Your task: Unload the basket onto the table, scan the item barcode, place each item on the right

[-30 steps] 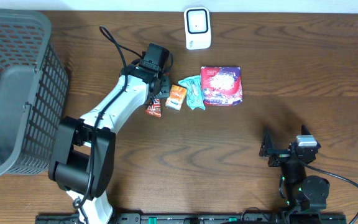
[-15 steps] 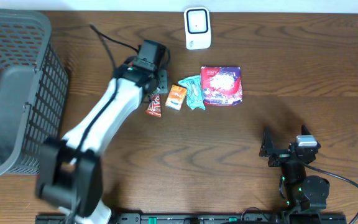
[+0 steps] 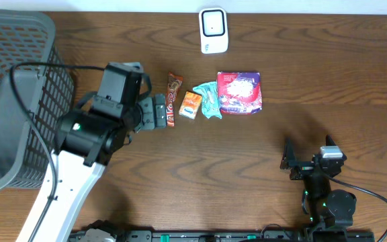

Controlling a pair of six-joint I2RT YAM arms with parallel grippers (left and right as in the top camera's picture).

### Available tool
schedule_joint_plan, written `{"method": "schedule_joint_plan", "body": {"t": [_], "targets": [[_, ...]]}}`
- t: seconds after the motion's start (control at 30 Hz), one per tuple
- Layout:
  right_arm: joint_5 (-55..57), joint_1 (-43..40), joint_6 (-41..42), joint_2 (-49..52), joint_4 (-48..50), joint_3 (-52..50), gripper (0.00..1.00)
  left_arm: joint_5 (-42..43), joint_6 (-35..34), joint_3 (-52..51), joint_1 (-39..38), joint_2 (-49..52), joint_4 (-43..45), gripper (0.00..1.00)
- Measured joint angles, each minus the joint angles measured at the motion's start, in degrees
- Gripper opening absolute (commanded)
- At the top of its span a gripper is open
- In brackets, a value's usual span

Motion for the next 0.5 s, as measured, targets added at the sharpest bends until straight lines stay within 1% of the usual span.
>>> {"method": "schedule_joint_plan", "body": {"t": [0.1, 0.17, 0.4, 0.5], "targets": [[0.0, 0.0, 0.0, 0.0, 0.0, 0.0, 0.99, -0.04, -0.63, 0.0, 0.11, -0.76, -1.31, 0.98], [0.0, 0.0, 0.0, 0.0, 0.0, 0.0, 0.99, -0.02, -2.45, 0.0, 1.16, -0.85, -1.33, 0.98], [0.0, 0.0, 0.0, 0.0, 0.0, 0.0, 0.99, -0.42, -8.31, 0.0, 11.21, -0.85, -2.86, 0.98], [0.0, 0.0, 0.0, 0.0, 0.0, 0.0, 0.99, -0.63, -9.29, 0.0, 13.25, -0.85, -4.94, 0.98]]}}
